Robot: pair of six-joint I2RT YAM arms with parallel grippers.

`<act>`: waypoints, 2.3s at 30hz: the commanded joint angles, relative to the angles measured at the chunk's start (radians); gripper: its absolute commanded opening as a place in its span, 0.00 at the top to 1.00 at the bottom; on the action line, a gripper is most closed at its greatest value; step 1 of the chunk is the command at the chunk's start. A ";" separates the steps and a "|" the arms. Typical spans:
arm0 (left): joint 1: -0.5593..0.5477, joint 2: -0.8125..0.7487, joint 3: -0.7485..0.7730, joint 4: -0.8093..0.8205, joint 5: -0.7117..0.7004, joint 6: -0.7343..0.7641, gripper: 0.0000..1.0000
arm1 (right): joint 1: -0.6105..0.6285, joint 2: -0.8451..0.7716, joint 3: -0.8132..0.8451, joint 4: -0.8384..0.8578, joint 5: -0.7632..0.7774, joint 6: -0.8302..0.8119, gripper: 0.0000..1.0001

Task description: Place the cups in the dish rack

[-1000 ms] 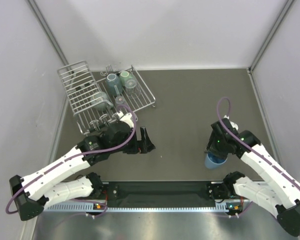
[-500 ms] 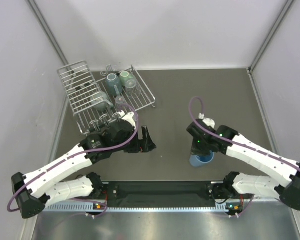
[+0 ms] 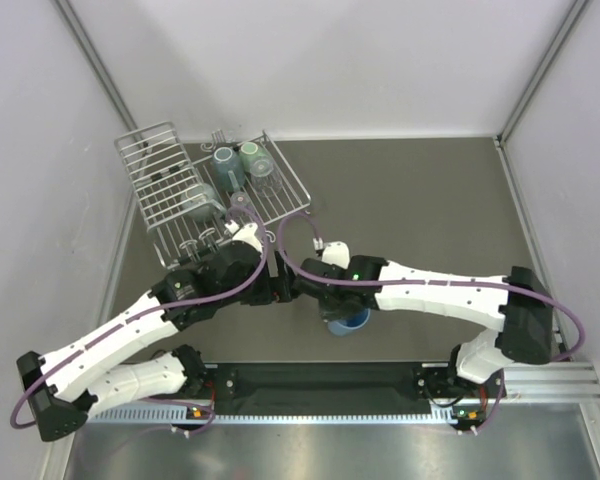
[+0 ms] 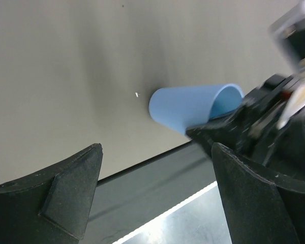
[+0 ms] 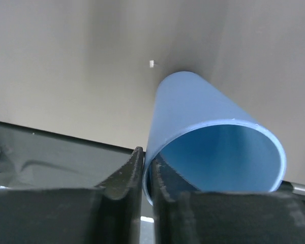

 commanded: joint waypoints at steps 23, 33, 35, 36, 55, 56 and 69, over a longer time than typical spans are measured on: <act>-0.002 0.024 0.018 0.056 0.087 0.018 0.14 | 0.021 -0.329 0.094 -0.049 0.181 -0.038 0.19; -0.014 0.262 0.076 0.086 0.235 0.057 0.22 | -0.183 -0.639 -0.038 -0.146 0.187 -0.003 0.14; -0.026 0.291 0.076 0.112 0.239 0.051 0.23 | -0.193 -0.681 -0.066 -0.153 0.186 0.003 0.13; -0.029 0.297 0.076 0.122 0.239 0.049 0.23 | -0.198 -0.687 -0.075 -0.153 0.181 0.005 0.13; -0.078 0.472 0.085 0.225 0.237 0.022 0.51 | -0.220 -0.690 -0.172 -0.095 0.114 -0.021 0.12; -0.080 0.477 0.085 0.227 0.236 0.023 0.57 | -0.221 -0.692 -0.173 -0.091 0.110 -0.021 0.12; -0.078 0.215 0.061 0.227 0.072 0.074 1.00 | -0.226 -0.675 -0.196 0.132 -0.098 -0.086 0.06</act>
